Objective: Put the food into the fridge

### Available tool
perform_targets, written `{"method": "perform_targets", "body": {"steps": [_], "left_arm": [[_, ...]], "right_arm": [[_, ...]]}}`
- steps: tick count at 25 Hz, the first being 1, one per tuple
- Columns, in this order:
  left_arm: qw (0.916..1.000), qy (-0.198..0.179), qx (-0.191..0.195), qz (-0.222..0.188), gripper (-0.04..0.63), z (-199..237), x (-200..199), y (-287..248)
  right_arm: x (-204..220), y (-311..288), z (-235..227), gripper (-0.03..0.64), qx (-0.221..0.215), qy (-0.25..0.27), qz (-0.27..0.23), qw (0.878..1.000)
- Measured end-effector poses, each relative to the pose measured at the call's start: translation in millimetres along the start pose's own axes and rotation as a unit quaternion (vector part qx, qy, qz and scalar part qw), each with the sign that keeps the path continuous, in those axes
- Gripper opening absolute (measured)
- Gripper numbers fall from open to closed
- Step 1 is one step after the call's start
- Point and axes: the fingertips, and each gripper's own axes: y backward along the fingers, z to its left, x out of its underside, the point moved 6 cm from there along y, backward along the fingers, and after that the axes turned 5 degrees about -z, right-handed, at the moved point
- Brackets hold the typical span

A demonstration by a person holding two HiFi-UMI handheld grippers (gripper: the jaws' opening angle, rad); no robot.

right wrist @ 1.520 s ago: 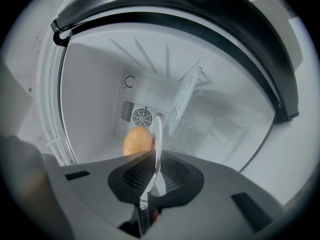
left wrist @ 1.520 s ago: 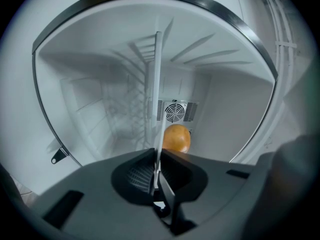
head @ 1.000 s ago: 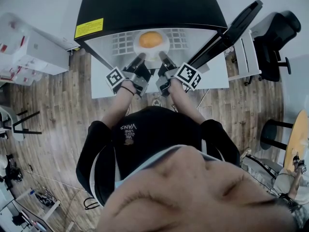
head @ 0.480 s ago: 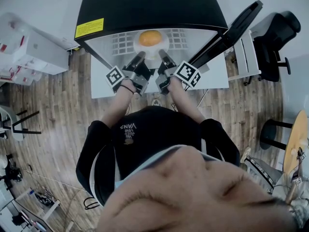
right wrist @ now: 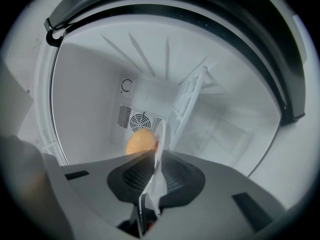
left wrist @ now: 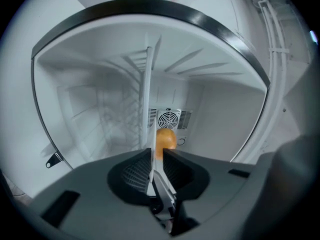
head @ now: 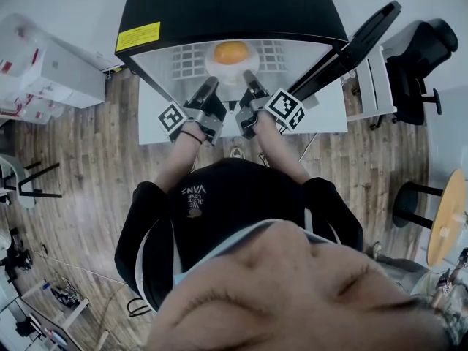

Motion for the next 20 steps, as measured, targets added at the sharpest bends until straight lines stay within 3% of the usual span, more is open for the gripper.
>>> {"method": "perform_targets", "body": {"steps": [12, 20], "left_arm": [[0.9996, -0.010, -0.003, 0.025, 0.048, 0, 15, 3], [0.9997, -0.013, -0.001, 0.019, 0.046, 0, 14, 0]], "right_arm": [[-1, -4, 3, 0.043, 0.001, 0.008, 0.003, 1.000], [-1, -5, 4, 0.055, -0.002, 0.019, 0.009, 1.000]]}}
